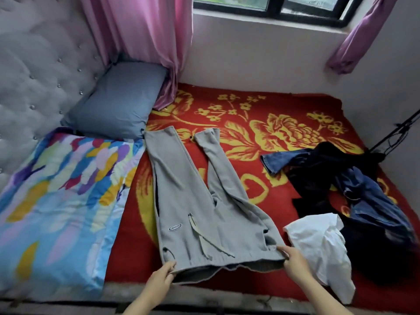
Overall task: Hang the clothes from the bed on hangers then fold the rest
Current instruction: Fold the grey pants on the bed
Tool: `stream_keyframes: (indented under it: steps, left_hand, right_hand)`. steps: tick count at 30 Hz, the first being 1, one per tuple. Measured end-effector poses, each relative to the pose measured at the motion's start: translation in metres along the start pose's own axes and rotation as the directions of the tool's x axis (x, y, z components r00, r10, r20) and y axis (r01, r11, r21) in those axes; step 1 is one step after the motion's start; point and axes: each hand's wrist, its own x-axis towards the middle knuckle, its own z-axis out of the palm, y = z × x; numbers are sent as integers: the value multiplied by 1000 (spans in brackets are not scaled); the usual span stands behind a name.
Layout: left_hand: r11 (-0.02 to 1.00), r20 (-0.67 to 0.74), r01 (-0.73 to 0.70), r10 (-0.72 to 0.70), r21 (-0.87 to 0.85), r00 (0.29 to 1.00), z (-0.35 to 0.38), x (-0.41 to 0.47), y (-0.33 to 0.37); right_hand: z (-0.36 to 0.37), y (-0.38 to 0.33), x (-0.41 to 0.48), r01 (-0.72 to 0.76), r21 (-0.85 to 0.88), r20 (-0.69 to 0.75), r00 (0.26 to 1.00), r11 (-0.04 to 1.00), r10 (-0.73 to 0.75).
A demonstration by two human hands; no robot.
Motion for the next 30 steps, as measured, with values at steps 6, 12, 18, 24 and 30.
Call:
stream_keyframes:
  steps: [6, 12, 18, 24, 30]
  left_hand:
    - [993, -188, -2, -21, -120, 982, 21, -43, -13]
    - [990, -277, 117, -136, -84, 951, 78, -96, -35]
    - [903, -53, 294, -293, 313, 955, 132, -114, -29]
    - [839, -85, 233, -220, 492, 972, 135, -84, 21]
    - [838, -206, 190, -95, 512, 974, 88, -29, 61]
  right_hand:
    - [7, 22, -25, 276, -335, 116, 961, 901, -251]
    - [7, 57, -28, 473, -475, 263, 881, 742, -394]
    - [39, 107, -43, 501, -542, 503, 836, 675, -217]
    - [33, 93, -30, 489, -462, 470, 843, 740, -263]
    - [21, 42, 9, 525, -479, 402, 844, 704, -355]
